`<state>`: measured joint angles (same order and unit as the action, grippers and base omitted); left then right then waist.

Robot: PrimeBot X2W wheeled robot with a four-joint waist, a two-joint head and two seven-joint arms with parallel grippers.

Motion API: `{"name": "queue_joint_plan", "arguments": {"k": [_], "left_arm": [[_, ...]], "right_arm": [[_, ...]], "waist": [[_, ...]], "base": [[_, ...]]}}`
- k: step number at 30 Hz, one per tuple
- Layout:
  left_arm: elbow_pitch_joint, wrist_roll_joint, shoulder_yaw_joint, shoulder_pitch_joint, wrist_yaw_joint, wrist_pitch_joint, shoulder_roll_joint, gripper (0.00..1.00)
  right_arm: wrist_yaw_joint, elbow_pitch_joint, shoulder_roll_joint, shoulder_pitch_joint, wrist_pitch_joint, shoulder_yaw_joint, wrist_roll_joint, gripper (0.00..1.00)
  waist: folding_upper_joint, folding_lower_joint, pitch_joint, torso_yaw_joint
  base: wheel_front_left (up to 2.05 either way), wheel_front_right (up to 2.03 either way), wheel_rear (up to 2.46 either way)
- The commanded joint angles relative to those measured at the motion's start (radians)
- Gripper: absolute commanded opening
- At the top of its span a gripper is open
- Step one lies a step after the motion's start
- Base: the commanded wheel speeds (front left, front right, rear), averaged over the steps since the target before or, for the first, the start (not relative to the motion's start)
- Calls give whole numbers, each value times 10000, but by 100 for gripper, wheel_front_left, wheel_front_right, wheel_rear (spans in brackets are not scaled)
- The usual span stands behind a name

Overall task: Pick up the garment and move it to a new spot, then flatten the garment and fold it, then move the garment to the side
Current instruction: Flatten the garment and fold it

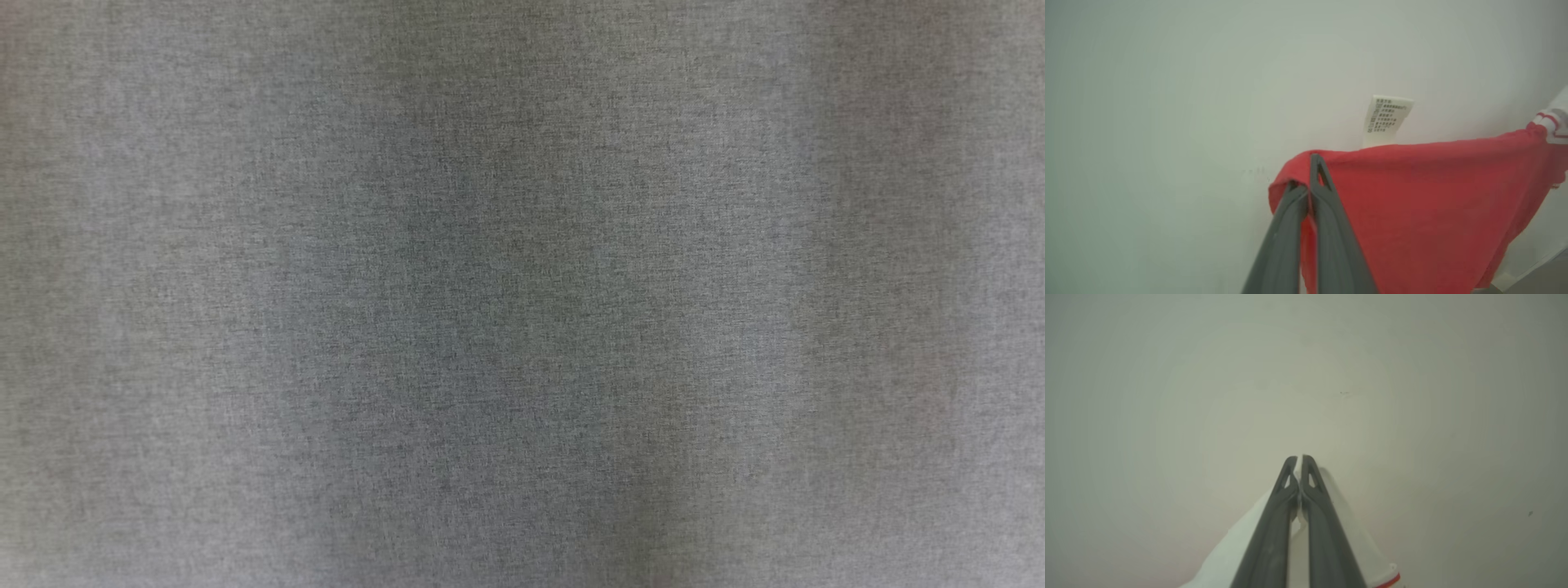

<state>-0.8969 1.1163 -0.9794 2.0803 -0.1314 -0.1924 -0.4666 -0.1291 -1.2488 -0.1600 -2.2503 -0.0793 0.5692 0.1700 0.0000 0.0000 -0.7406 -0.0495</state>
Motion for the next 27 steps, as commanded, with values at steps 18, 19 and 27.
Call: {"name": "queue_joint_plan", "arguments": {"k": [18,19,27], "left_arm": [[3842,1505,-907,-5479,32,-727,-1836,0],[4168,1466,-736,-5984,32,-728,-1969,0],[7011,708,1611,-10871,209,-718,-1953,0]], "right_arm": [[-26,2758,619,6367,528,-4196,-6780,0],[-26,3623,403,7325,807,-4578,-7432,0],[-27,9995,-1041,15440,1826,-4810,-10756,0]], "waist": [[0,0,2450,-203],[0,0,2636,-206],[0,0,4102,172]], "base": [[0,0,0],[0,0,0],[0,0,0]]}}
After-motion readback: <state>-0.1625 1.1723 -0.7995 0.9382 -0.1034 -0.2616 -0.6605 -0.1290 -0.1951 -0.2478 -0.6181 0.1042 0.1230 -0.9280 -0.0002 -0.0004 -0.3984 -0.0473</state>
